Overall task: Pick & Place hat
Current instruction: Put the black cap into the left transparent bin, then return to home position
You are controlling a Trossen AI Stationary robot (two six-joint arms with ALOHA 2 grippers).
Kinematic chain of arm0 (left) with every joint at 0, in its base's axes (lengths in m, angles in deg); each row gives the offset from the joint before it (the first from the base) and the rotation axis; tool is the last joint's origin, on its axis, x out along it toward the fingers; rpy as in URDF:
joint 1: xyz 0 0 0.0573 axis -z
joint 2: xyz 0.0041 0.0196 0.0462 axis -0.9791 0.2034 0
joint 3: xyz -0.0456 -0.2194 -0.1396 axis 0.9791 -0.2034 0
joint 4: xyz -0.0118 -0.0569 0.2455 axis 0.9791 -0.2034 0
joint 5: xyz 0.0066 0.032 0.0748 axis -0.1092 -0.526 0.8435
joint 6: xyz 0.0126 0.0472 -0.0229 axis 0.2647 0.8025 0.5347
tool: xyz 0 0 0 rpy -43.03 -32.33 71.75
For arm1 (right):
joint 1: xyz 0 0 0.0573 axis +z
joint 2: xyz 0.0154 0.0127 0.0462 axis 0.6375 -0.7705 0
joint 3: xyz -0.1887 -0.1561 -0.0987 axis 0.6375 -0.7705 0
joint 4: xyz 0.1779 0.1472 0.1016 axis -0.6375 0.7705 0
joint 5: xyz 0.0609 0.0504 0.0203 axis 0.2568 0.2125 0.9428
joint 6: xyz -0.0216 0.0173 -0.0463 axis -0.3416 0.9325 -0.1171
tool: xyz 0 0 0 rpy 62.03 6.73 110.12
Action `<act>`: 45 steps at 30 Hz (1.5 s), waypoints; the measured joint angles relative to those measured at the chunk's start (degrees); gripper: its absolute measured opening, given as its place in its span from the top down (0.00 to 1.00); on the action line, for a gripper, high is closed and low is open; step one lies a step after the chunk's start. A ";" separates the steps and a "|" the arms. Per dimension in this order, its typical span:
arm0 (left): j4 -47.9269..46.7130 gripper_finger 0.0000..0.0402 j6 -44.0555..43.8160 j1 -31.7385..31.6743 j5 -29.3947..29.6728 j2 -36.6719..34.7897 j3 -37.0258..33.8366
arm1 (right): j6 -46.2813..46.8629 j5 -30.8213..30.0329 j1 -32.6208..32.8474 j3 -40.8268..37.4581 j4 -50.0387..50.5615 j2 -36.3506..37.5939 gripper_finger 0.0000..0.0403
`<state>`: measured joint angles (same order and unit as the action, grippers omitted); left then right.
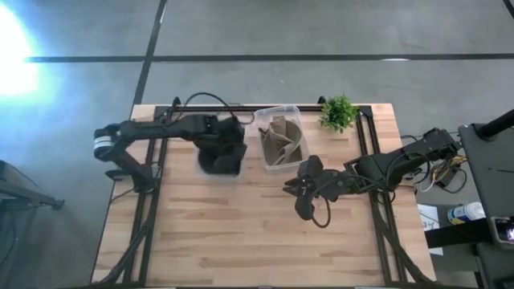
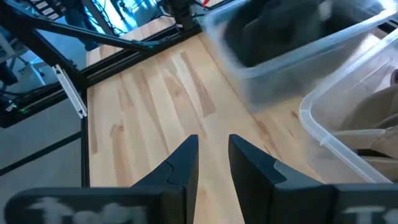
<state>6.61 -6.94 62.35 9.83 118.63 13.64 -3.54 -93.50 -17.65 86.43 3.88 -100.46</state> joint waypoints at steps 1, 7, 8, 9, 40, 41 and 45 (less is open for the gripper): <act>-0.85 0.98 0.53 0.07 -2.48 0.84 -0.08 | 0.20 -0.02 0.00 0.00 0.13 0.00 0.79; 0.10 0.97 1.90 0.35 -6.06 1.40 -0.15 | 0.39 -0.08 0.02 0.00 0.59 0.00 0.77; 0.64 0.96 1.92 0.34 -4.87 0.91 -0.16 | 0.39 -0.08 0.02 0.00 0.67 0.00 0.78; 1.19 0.95 1.92 0.34 -3.68 0.20 -0.11 | 0.35 -0.08 0.02 0.00 0.79 0.00 0.78; 13.20 0.57 24.00 27.46 3.67 -32.22 2.49 | -3.96 0.07 -7.68 -9.29 14.67 16.35 0.81; 14.38 0.57 27.06 28.53 2.19 -32.73 1.56 | -3.14 0.07 -8.57 -11.33 14.57 18.48 0.81; 22.80 0.57 29.87 28.95 -7.01 -34.56 -5.61 | 2.67 -0.06 -9.89 -18.48 14.51 26.38 0.82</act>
<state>29.40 22.93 91.31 2.82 84.08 8.03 -0.87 -93.57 -27.54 67.95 18.39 -74.08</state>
